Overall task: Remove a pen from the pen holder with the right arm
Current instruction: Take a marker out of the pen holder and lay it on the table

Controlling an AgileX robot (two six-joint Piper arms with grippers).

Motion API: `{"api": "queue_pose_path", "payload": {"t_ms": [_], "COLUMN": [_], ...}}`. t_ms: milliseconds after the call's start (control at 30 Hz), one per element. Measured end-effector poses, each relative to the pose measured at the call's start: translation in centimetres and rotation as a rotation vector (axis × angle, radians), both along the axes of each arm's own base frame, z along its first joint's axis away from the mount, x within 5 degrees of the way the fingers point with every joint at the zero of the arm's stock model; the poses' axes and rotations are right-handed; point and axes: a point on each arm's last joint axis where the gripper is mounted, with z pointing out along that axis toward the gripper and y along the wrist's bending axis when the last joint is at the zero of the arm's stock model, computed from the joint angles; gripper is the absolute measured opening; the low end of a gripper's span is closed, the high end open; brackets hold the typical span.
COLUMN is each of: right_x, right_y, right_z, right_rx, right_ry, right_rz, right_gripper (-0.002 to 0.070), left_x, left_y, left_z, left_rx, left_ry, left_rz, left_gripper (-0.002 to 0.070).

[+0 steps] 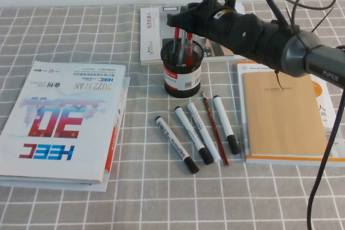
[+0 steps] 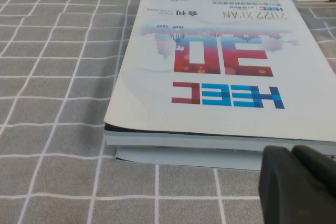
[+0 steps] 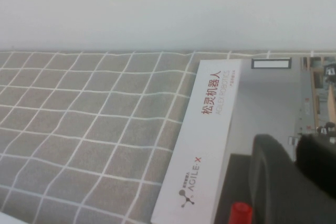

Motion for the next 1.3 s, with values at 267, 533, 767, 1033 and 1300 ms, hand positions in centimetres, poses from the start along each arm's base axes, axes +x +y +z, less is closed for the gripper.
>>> {"api": "queue_pose_path", "payload": {"t_ms": [267, 533, 767, 1033, 1300], "right_x": [-0.1, -0.11, -0.11, -0.15, 0.07], "right_y": [0.07, 0.08, 0.08, 0.11, -0.15], "right_z": [-0.09, -0.1, -0.1, -0.18, -0.71], "right_rx": [-0.016, -0.027, -0.029, -0.033, -0.041], "right_ry": [0.008, 0.004, 0.003, 0.01, 0.03], "right_rz": [0.015, 0.02, 0.021, 0.027, 0.028], "right_gripper": [0.0035, 0.0034, 0.0033, 0.0032, 0.0032], "left_x": [0.0, 0.0, 0.0, 0.0, 0.0], "left_y": [0.0, 0.0, 0.0, 0.0, 0.0], "left_z": [0.0, 0.0, 0.0, 0.0, 0.0], "left_rx": [0.0, 0.0, 0.0, 0.0, 0.0], "left_ry": [0.0, 0.0, 0.0, 0.0, 0.0], "left_rz": [0.0, 0.0, 0.0, 0.0, 0.0], "left_gripper": [-0.0005, -0.0005, -0.0005, -0.0005, -0.0005]}}
